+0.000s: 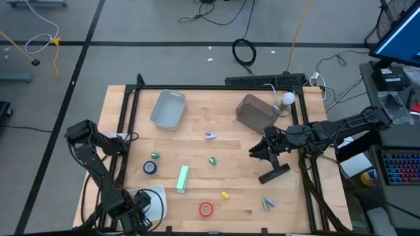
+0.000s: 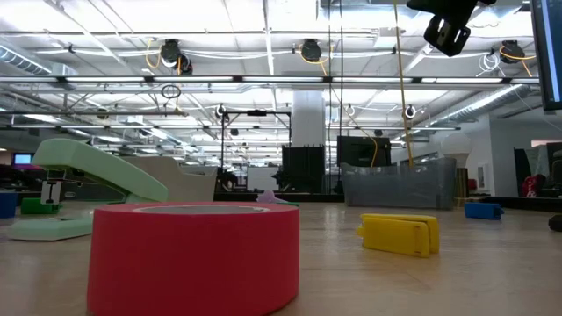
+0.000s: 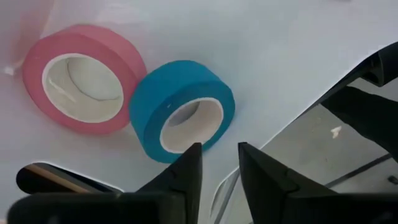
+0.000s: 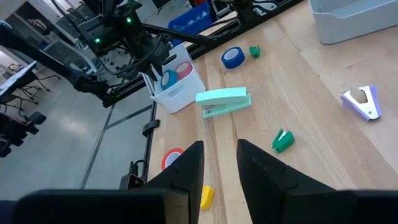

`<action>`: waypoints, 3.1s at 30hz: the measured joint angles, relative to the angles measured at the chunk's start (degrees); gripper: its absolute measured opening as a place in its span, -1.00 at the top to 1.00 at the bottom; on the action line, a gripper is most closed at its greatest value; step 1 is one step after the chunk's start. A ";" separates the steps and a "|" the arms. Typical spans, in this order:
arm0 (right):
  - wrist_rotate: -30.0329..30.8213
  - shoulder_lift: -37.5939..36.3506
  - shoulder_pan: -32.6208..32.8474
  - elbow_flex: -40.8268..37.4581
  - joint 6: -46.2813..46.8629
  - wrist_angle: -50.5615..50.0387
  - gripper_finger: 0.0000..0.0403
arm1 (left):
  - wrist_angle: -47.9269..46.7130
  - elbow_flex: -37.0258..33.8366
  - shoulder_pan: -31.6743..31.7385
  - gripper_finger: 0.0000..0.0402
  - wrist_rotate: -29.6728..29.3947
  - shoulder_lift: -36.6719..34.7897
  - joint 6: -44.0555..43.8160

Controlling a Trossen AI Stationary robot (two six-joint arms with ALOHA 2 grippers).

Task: Pick and place Stapler, Stapler remover, tape
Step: Put the red tape into the white bin

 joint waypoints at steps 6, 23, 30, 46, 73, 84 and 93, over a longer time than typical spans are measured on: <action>-0.02 0.00 0.00 -0.01 0.00 0.00 0.56 | -0.01 0.00 0.01 0.43 0.00 -0.46 -3.30; -0.07 0.00 0.00 -0.02 -0.88 -0.04 0.56 | 8.34 0.09 11.36 0.43 -24.58 -13.00 5.93; -0.09 0.02 0.02 -0.02 -1.15 -0.53 0.56 | 21.83 0.12 24.11 0.43 -21.88 -11.29 30.92; -0.12 0.02 0.04 -0.02 -4.09 -1.40 0.56 | 25.42 6.72 34.84 0.43 -2.89 2.09 41.99; -0.31 0.02 0.09 -0.02 -7.52 -5.75 0.56 | 8.97 27.43 33.59 0.43 -0.44 24.28 40.02; -0.31 0.00 0.07 -0.02 -7.48 -6.10 0.56 | 8.59 27.43 33.55 0.43 -1.92 24.60 39.93; -0.31 0.00 0.07 -0.02 -7.48 -6.32 0.56 | 5.69 27.43 32.87 0.43 -2.36 24.79 40.01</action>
